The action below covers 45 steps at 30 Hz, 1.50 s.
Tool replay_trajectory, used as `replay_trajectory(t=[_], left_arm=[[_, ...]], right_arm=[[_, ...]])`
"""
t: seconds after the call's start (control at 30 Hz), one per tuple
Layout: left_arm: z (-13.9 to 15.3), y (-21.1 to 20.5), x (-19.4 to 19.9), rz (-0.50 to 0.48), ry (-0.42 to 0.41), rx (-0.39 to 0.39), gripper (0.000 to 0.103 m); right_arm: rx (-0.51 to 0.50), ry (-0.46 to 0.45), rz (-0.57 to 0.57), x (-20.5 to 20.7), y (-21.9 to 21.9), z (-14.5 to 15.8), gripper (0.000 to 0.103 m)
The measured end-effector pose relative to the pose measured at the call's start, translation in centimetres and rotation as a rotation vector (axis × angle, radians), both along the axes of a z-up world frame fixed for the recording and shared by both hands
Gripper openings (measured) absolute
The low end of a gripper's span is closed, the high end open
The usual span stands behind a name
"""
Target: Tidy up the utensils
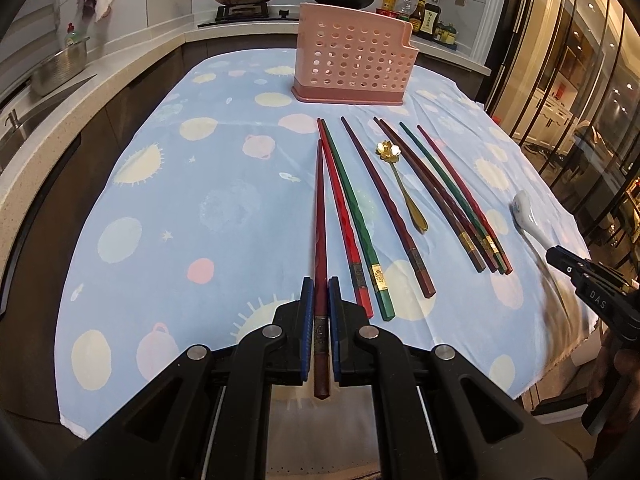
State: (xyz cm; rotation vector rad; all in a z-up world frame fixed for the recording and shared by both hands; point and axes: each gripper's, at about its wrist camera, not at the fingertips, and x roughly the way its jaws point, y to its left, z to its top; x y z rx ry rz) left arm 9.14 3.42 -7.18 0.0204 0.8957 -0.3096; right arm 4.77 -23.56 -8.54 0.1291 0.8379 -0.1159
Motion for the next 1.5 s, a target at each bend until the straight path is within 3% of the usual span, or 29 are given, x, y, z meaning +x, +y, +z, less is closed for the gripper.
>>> replay_trajectory(t=[0.27,0.43,0.77,1.23,1.5], left_arm=[[4.2,0.9,0.9,0.0,-0.085,-0.074,0.007],[8.2,0.8,2.6,0.0,-0.196,-0.091,0.007],[14.6,0.1,7.9,-0.008,-0.342,-0.098,0.007],[24.5,-1.2,16.5,0.001,-0.533,-0.136,0.007],[26.8,-2.0,22.4,0.019,-0.556,-0.178,0.007]], right_arm=[[0.058,-0.139,0.024,1.2,-1.0,5.4,0.006],[0.071,-0.18,0.057,4.0,-1.0,7.4,0.006],[0.106,-0.247,0.123,9.7,-0.5,11.3,0.006],[0.168,-0.349,0.178,23.3,0.3,17.8,0.006],[0.191,-0.363,0.181,30.1,0.4,18.4,0.006]])
